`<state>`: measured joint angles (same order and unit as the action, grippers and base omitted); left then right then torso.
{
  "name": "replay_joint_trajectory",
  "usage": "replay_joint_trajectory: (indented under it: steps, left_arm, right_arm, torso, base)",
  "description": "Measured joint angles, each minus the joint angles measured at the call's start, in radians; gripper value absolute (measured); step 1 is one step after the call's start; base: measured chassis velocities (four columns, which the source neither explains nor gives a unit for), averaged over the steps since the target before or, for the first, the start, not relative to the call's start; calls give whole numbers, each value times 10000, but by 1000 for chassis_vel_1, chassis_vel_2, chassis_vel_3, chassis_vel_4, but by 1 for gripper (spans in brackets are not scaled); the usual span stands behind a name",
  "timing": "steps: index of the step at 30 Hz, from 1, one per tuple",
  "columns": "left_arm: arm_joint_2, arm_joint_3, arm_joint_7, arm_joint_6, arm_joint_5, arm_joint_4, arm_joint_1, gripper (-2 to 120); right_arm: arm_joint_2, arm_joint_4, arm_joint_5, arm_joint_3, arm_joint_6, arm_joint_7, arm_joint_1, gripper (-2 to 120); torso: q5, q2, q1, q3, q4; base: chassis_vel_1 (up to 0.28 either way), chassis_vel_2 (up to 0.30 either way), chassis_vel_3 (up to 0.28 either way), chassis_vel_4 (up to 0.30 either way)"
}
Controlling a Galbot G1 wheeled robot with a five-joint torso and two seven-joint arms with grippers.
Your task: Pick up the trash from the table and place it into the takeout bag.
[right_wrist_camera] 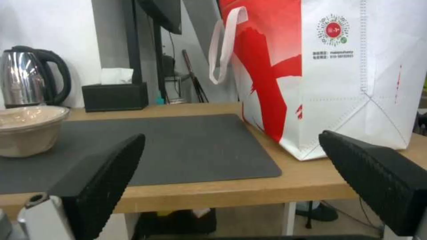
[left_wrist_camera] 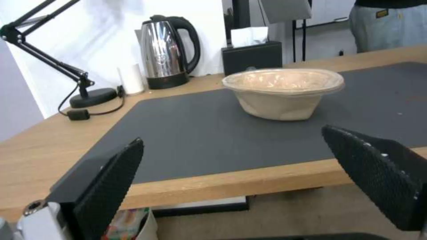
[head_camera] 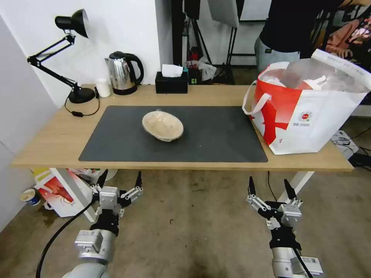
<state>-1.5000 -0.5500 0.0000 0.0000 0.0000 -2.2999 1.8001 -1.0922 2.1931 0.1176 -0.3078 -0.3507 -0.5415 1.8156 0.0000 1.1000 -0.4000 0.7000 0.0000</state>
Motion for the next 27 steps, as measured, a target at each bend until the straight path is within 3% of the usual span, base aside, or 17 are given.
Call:
replay_joint_trajectory:
  steps: [27]
  left_arm:
    - [0,0,0,0,0,0,0,100]
  right_arm:
    - [0,3,0,-1,0,0,-1,100]
  torso:
    - [0,0,1,0,0]
  base:
    - [0,0,0,0]
